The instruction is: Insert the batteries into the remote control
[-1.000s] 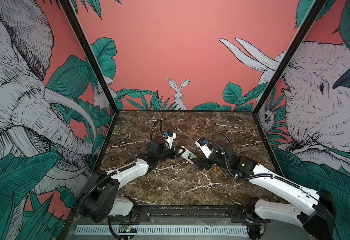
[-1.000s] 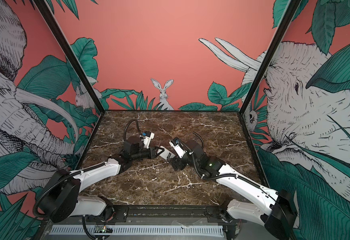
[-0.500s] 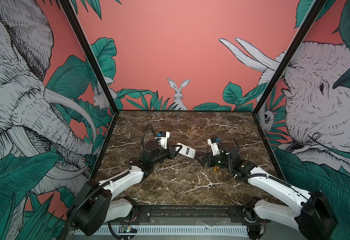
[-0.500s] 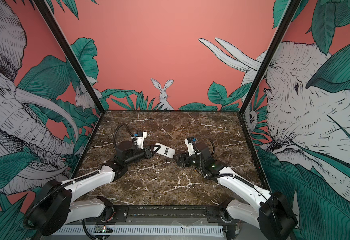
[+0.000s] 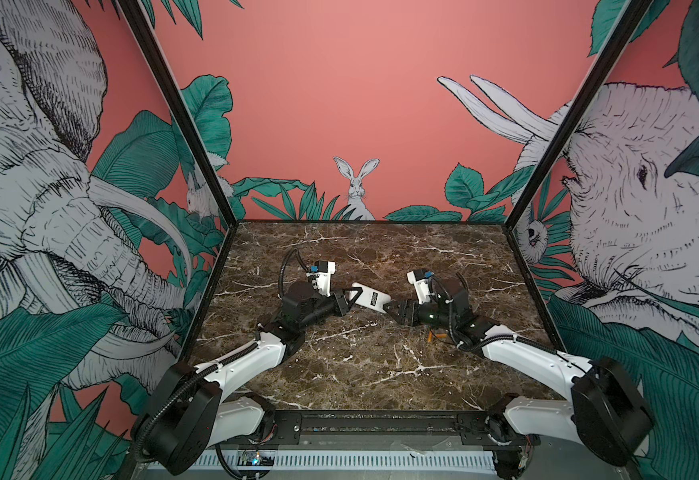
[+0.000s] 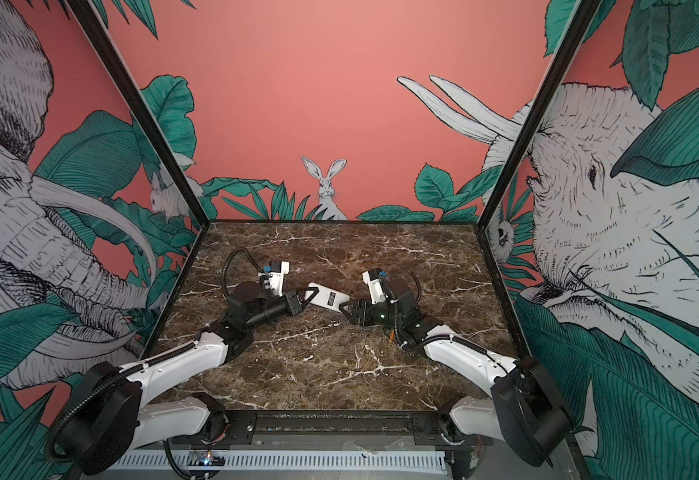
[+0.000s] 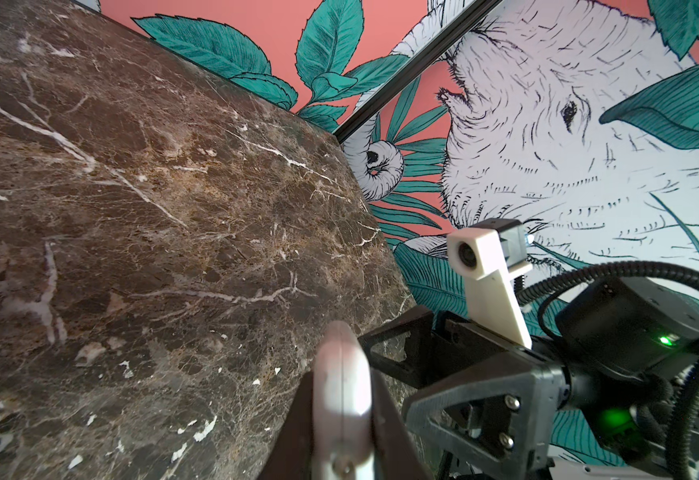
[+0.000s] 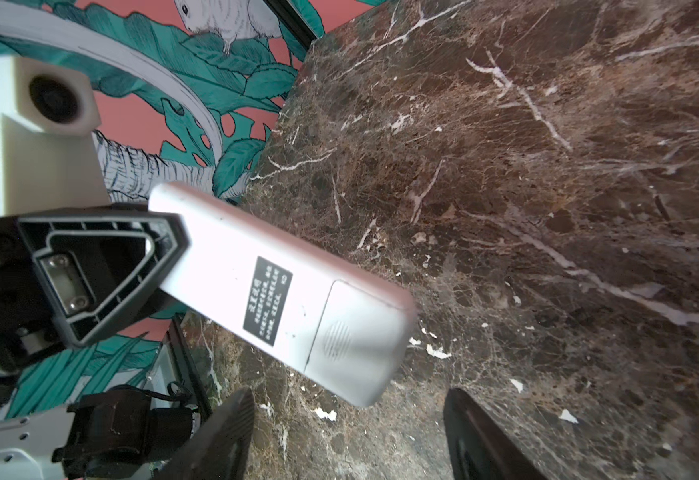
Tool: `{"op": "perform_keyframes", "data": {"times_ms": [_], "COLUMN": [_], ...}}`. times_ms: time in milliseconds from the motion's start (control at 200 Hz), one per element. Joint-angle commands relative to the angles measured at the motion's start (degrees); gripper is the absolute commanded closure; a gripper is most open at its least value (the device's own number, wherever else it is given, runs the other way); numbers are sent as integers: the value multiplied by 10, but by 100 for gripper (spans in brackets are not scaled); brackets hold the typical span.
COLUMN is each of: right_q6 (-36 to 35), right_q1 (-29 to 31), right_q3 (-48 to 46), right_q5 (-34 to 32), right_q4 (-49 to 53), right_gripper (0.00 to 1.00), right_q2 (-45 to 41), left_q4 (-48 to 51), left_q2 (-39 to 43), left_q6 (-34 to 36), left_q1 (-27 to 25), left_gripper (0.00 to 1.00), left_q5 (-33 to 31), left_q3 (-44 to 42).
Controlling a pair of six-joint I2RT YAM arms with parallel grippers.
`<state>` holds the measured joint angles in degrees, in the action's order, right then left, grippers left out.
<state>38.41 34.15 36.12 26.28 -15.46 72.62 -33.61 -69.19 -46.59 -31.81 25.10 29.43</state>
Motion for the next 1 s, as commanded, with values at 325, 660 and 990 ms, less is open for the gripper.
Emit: {"op": "perform_keyframes", "data": {"times_ms": [325,660,990], "right_q6": [25,29,34], "right_q1": [-12,-12,-12], "right_q3": [-3,-9,-13], "right_q5": [48,58,71], "right_q4": [-131,-157,-178], "right_gripper": [35,58,72], "right_q2": [56,67,65], "left_q4": [-65,-80,-104], "left_q2": [2,-2,-11], "left_q6": [-30,-37,-51], "left_q1": [4,6,5], "left_gripper": [100,100,100], "left_q5": [22,30,43], "left_q3": [-12,-13,-15]}}
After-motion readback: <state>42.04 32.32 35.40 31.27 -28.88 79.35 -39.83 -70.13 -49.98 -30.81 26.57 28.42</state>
